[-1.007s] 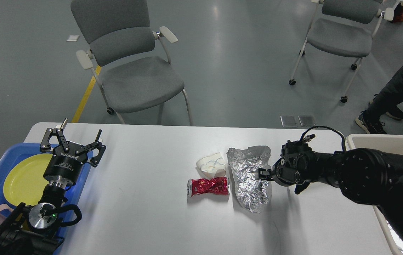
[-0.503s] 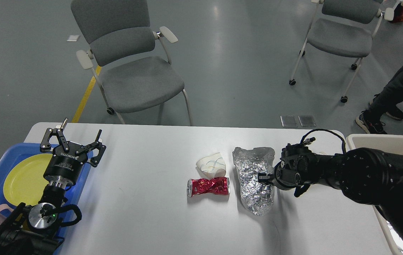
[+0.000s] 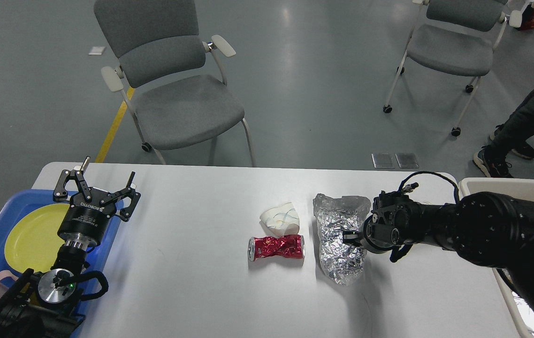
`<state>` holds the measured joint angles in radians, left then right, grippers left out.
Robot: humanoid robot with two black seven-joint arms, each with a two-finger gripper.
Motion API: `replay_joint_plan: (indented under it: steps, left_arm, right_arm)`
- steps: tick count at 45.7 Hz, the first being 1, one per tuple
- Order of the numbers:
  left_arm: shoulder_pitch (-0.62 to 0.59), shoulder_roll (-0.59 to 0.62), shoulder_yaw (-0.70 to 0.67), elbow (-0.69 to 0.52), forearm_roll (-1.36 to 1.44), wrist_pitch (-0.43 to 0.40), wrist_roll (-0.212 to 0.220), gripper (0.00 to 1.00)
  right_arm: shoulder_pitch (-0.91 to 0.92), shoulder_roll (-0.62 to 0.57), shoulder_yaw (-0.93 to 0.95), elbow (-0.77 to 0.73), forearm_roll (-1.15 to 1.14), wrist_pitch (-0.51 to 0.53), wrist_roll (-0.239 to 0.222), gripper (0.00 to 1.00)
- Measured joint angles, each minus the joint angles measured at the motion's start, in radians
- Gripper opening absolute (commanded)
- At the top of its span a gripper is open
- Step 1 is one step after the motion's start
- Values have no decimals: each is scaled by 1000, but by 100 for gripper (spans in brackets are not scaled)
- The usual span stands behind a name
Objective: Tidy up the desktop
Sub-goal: 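Lift the foil-wrapped item and drop it into the white bin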
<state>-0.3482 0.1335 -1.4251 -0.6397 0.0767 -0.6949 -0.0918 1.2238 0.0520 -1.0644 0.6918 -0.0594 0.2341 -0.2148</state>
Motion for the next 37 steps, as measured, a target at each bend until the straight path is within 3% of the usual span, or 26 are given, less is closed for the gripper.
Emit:
replay_joint_plan:
  steps: [9,17,29,37]
  left_arm:
    - [0,0,0,0,0,0,0,96]
    - [0,0,0,0,0,0,0,96]
    - [0,0,0,0,0,0,-2,96]
    - [0,1,0,0,0,0,-2,96]
  right_arm:
    - [116,-95,0,149,1,6,1,0]
    - [347,-236,-5,394,5,33,3,0]
    - [768,-319,-99,704,62,290,8,0]
    - [1000,-348,-182,899,104,337,23,0]
